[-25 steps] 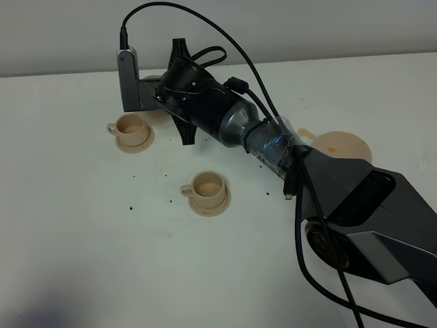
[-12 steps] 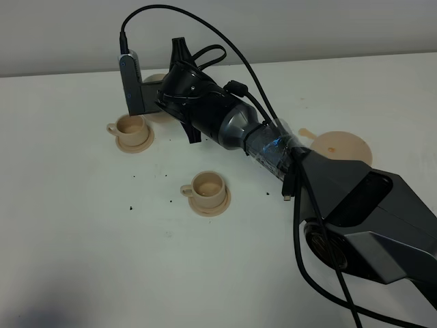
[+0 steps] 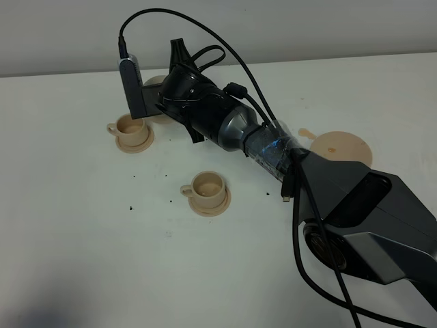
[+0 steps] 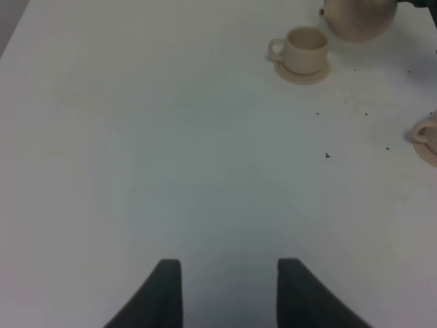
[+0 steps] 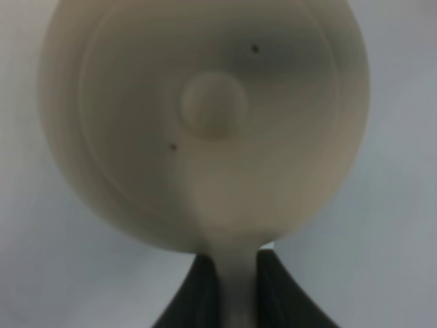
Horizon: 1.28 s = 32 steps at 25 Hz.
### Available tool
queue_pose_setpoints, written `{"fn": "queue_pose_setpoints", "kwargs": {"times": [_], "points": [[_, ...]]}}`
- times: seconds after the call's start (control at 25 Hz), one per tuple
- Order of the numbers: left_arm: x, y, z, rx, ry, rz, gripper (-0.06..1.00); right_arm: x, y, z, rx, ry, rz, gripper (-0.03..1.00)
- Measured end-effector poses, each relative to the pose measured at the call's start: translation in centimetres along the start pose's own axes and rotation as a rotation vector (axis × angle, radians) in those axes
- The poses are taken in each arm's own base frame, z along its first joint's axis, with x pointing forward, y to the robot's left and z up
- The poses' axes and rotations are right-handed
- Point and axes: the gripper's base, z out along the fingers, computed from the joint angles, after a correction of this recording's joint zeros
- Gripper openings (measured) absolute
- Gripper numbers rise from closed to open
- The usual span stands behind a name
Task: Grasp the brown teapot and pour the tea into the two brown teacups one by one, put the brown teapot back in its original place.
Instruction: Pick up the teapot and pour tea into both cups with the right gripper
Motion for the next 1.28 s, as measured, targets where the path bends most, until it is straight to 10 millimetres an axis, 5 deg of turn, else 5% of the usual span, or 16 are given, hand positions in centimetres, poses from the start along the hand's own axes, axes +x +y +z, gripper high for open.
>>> {"fn": "queue_pose_setpoints", "kwargs": {"times": [1.28], "points": [[0.0,0.0,0.0,0.0,0.0,0.0,0.38,-0.74,-0.47,-0.53,0.091,0.02,-0.13,0.12]]}}
